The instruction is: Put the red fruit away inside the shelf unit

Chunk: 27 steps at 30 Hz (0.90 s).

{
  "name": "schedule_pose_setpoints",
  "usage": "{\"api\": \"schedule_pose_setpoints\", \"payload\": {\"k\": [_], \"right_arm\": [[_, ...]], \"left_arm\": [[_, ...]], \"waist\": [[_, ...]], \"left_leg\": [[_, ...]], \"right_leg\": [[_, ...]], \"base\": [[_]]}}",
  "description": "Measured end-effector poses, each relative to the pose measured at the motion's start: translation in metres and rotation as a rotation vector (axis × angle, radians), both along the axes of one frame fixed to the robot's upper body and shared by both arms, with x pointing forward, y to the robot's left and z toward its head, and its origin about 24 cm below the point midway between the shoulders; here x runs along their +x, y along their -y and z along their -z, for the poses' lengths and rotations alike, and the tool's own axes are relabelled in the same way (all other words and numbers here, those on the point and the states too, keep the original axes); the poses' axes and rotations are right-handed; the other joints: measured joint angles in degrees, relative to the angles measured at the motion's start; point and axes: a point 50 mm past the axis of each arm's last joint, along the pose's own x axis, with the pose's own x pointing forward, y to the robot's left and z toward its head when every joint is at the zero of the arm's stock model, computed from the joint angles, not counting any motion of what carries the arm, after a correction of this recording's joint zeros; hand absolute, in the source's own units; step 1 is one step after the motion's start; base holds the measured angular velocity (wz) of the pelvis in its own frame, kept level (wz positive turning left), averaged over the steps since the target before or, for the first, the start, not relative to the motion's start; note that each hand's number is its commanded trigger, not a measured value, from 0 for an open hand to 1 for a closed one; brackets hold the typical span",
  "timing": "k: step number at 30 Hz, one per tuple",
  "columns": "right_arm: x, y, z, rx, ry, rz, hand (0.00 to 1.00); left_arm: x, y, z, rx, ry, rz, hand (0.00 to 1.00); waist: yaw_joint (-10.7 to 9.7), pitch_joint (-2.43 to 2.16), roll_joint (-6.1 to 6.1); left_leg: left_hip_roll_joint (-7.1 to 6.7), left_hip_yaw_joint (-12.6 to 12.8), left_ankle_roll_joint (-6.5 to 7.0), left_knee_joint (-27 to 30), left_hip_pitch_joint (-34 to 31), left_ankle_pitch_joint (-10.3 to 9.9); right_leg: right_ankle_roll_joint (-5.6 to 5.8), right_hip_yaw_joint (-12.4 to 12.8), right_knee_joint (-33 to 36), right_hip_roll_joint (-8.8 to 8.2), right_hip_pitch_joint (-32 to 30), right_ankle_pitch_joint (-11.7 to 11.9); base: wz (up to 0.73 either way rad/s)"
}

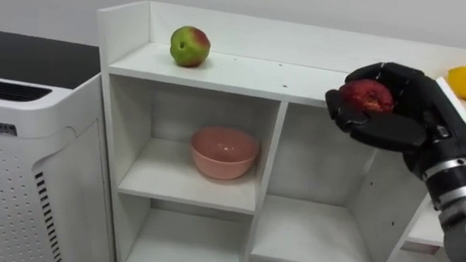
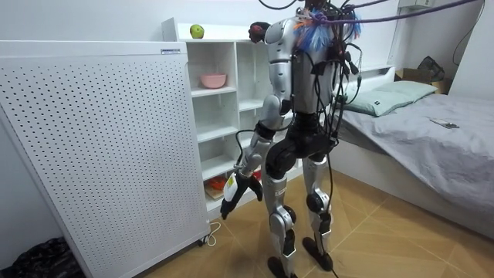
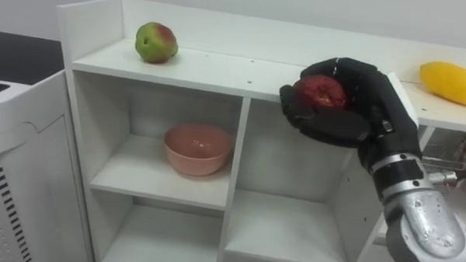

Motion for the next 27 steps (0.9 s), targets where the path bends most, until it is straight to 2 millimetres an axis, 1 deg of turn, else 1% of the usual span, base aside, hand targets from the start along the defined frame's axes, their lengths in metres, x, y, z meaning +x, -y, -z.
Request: {"api": "schedule_pose_setpoints", "payload": {"k": [2,3,4,5,6,7,8,9,11,12,13,14,15,16,17,19,20,22,23,24,25,26,27], "right_arm": [[-0.005,-0.003,0.003,0.011,-0.007,-0.031,1.0],[-0.007,-0.004,0.007,0.013,-0.019,-0.051,1.0],[-0.01,-0.006,0.012,0.02,-0.035,-0.071,1.0],[-0.011,-0.008,0.019,0.04,-0.058,-0.097,1.0],[-0.012,-0.01,0.022,0.05,-0.068,-0.107,1.0],[-0.013,-0.013,0.029,0.075,-0.091,-0.131,1.0],[-0.014,-0.015,0.033,0.091,-0.107,-0.145,1.0],[-0.016,-0.018,0.042,0.111,-0.136,-0.169,1.0],[-0.021,-0.027,0.067,0.147,-0.217,-0.208,1.0],[-0.023,-0.028,0.074,0.155,-0.243,-0.212,1.0],[-0.026,-0.029,0.087,0.18,-0.287,-0.214,1.0],[-0.027,-0.03,0.092,0.198,-0.308,-0.216,1.0],[-0.027,-0.032,0.104,0.231,-0.352,-0.214,1.0],[-0.026,-0.033,0.117,0.265,-0.403,-0.203,1.0],[-0.025,-0.031,0.125,0.286,-0.432,-0.194,1.0],[-0.025,-0.026,0.153,0.335,-0.541,-0.136,1.0],[-0.025,-0.026,0.159,0.344,-0.564,-0.126,1.0],[-0.029,-0.023,0.186,0.426,-0.675,-0.095,1.0],[-0.031,-0.023,0.193,0.456,-0.702,-0.087,1.0],[-0.033,-0.023,0.203,0.532,-0.742,-0.07,1.0],[-0.035,-0.022,0.213,0.619,-0.778,-0.056,1.0],[-0.035,-0.021,0.217,0.655,-0.792,-0.047,1.0],[-0.034,-0.02,0.222,0.722,-0.809,-0.032,1.0]], "left_arm": [[-0.002,0.0,0.0,0.012,0.0,-0.004,0.0],[-0.004,0.001,0.001,0.017,0.0,-0.005,0.0],[-0.006,0.004,0.002,0.016,-0.01,0.008,0.0],[-0.008,0.007,0.003,0.01,-0.02,0.016,0.0],[-0.009,0.008,0.003,0.006,-0.023,0.02,0.0],[-0.009,0.01,0.004,-0.001,-0.024,0.015,0.0],[-0.01,0.011,0.005,-0.004,-0.023,0.014,0.0],[-0.009,0.012,0.005,-0.007,-0.021,0.012,0.0],[-0.009,0.015,0.006,-0.014,-0.031,0.022,0.0],[-0.008,0.016,0.007,-0.018,-0.031,0.026,0.0],[-0.004,0.018,0.007,-0.028,-0.02,0.028,0.0],[-0.002,0.019,0.007,-0.032,-0.015,0.03,0.0],[-0.001,0.021,0.008,-0.034,-0.016,0.038,0.0],[0.002,0.022,0.008,-0.035,-0.019,0.047,0.0],[0.002,0.022,0.009,-0.035,-0.023,0.048,0.0],[0.009,0.024,0.008,-0.042,-0.007,0.048,0.0],[0.011,0.025,0.008,-0.045,-0.002,0.05,0.0],[0.02,0.029,0.009,-0.053,0.005,0.088,0.0],[0.023,0.031,0.009,-0.053,0.01,0.098,0.0],[0.028,0.033,0.008,-0.058,0.023,0.107,0.0],[0.028,0.034,0.009,-0.062,0.015,0.119,0.0],[0.03,0.036,0.01,-0.064,0.013,0.125,0.0],[0.032,0.037,0.01,-0.066,0.013,0.134,0.0]], "waist": [[-0.08,0.01,0.04],[-0.11,0.18,0.35],[-0.12,0.12,0.42],[-0.15,0.26,0.82],[-0.18,0.25,0.89],[-0.29,0.15,1.25],[-0.43,-0.05,1.46],[-0.57,-0.19,1.74],[-1.02,-0.1,2.54],[-1.01,-0.26,2.65],[-1.0,-0.29,2.75],[-1.0,-0.27,2.82],[-0.94,-0.13,2.99],[-1.08,-0.08,3.05],[-1.19,-0.07,3.08],[-1.17,-0.03,3.18],[-1.1,0.08,3.33],[-0.79,0.31,3.79],[-0.72,0.36,3.92],[-0.84,0.6,4.34],[-0.94,0.74,4.91],[-0.98,0.81,5.26],[-1.08,0.9,5.98]], "left_leg": [[0.07,0.06,0.0,0.03,0.04,0.0],[0.08,0.09,0.0,0.08,0.03,0.0],[0.07,0.14,0.0,0.13,0.04,0.0],[0.06,0.23,0.01,0.18,0.0,-0.01],[0.06,0.27,0.01,0.19,-0.04,-0.01],[0.12,0.48,0.02,0.21,-0.4,-0.01],[0.18,0.58,0.02,0.21,-0.84,-0.01],[0.24,0.6,0.09,0.2,-1.17,0.06],[0.62,0.77,0.08,0.42,-1.31,0.06],[0.64,0.77,0.09,0.57,-1.63,0.06],[0.63,0.77,0.09,1.18,-2.83,0.05],[0.61,0.82,0.09,1.31,-3.41,0.06],[0.58,1.08,0.15,1.52,-4.35,0.17],[0.61,1.41,0.19,1.87,-5.06,0.24],[0.67,1.42,0.19,2.03,-5.3,0.24],[0.68,1.41,0.26,2.57,-6.86,0.28],[0.7,1.36,0.27,2.91,-7.36,0.27],[0.74,1.5,0.42,3.45,-9.15,0.36],[0.74,1.57,0.46,3.6,-9.71,0.42],[0.68,1.51,0.48,4.27,-11.06,0.44],[0.67,1.49,0.55,4.92,-12.32,0.48],[0.67,1.51,0.56,5.34,-13.01,0.48],[0.65,1.52,0.62,6.05,-14.52,0.49]], "right_leg": [[0.0,0.07,0.01,0.06,0.03,0.0],[0.0,0.08,0.01,0.07,0.04,0.0],[0.0,0.07,0.04,0.04,0.09,0.0],[0.0,0.04,0.1,0.01,0.06,0.0],[0.0,0.03,0.13,0.0,0.01,0.0],[-0.06,-0.04,0.24,0.01,-0.39,0.04],[-0.14,-0.04,0.32,0.02,-0.72,0.08],[-0.2,-0.09,0.44,0.02,-1.07,0.12],[-0.2,-0.09,1.18,0.06,-1.44,0.12],[-0.2,-0.13,1.19,0.05,-1.71,0.12],[-0.2,-0.24,1.38,0.03,-2.65,0.12],[-0.24,-0.25,1.61,0.01,-3.3,0.15],[-0.28,-0.24,2.39,-0.01,-4.62,0.17],[-0.42,-0.22,2.55,-0.02,-5.41,0.26],[-0.45,-0.12,2.58,-0.02,-5.67,0.28],[-0.47,-0.09,3.18,-0.13,-7.15,0.29],[-0.51,-0.11,3.22,-0.13,-7.46,0.32],[-0.51,-0.04,4.25,-0.23,-9.74,0.34],[-0.55,0.03,4.36,-0.25,-10.31,0.36],[-0.58,0.04,4.94,-0.27,-11.63,0.38],[-0.59,0.06,5.39,-0.37,-12.86,0.39],[-0.59,0.04,5.78,-0.45,-13.55,0.39],[-0.56,-0.04,6.83,-0.62,-15.25,0.37]], "base": [[0.0],[0.0],[0.0],[0.0],[-0.06],[-0.06],[-0.04],[0.0],[0.0],[0.0],[0.0],[-0.04],[-0.11],[-0.11],[-0.07],[0.0],[0.0],[-0.02],[0.0],[0.0],[0.0],[0.0],[-0.05]]}}
